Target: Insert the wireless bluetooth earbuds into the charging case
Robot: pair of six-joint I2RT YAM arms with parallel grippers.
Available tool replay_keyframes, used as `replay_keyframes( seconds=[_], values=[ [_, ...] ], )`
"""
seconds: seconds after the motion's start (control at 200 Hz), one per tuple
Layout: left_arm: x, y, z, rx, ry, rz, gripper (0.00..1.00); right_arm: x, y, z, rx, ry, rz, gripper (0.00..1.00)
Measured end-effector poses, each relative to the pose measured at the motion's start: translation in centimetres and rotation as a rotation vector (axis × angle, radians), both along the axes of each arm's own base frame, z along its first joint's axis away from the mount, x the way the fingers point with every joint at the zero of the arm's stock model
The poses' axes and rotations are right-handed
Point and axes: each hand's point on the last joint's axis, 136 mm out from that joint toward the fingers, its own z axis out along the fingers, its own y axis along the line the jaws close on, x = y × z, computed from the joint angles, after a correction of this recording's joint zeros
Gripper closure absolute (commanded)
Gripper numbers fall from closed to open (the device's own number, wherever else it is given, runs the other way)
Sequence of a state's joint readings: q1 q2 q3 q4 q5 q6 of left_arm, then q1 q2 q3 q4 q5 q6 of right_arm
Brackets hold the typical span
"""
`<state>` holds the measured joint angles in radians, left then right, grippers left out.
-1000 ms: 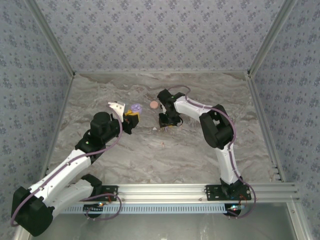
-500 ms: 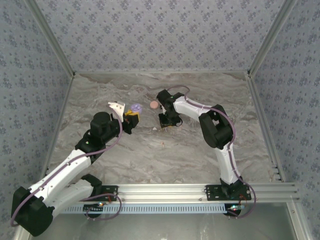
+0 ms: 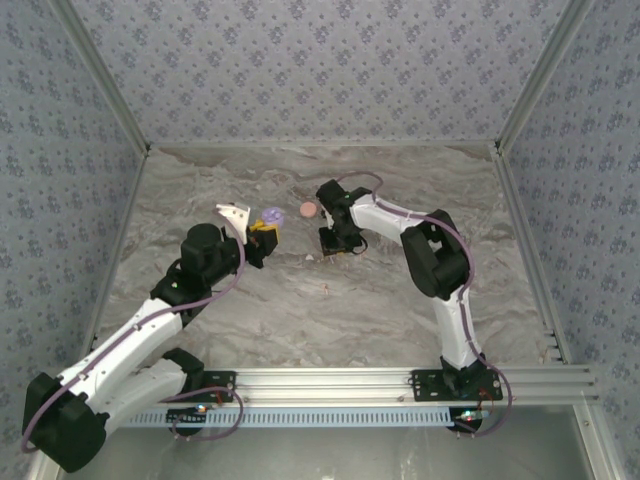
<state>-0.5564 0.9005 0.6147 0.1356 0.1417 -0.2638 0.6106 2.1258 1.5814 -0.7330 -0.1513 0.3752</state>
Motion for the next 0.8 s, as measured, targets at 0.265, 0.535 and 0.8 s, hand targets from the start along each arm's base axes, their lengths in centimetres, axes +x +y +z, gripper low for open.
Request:
replay_keyframes(
  seconds=[0.265, 0.535, 0.8],
  values=[
    [1.1, -0.8, -2.4, 0.008, 0.075, 0.005, 0.75, 0.3, -1.7, 0.5, 0.083, -0.018, -0.064, 0.75],
    [1.8, -2.4, -5.1, 0.017, 0.151, -0.007, 0.76, 1.0, -2.5, 2.4, 0.173, -0.095, -0.109, 0.75],
    [2.7, -3.5, -9.3, 0.031, 0.269, 0.005, 0.77, 1.4, -3.2, 4.6, 0.279, -0.168, -0.143, 0.76]
  ],
)
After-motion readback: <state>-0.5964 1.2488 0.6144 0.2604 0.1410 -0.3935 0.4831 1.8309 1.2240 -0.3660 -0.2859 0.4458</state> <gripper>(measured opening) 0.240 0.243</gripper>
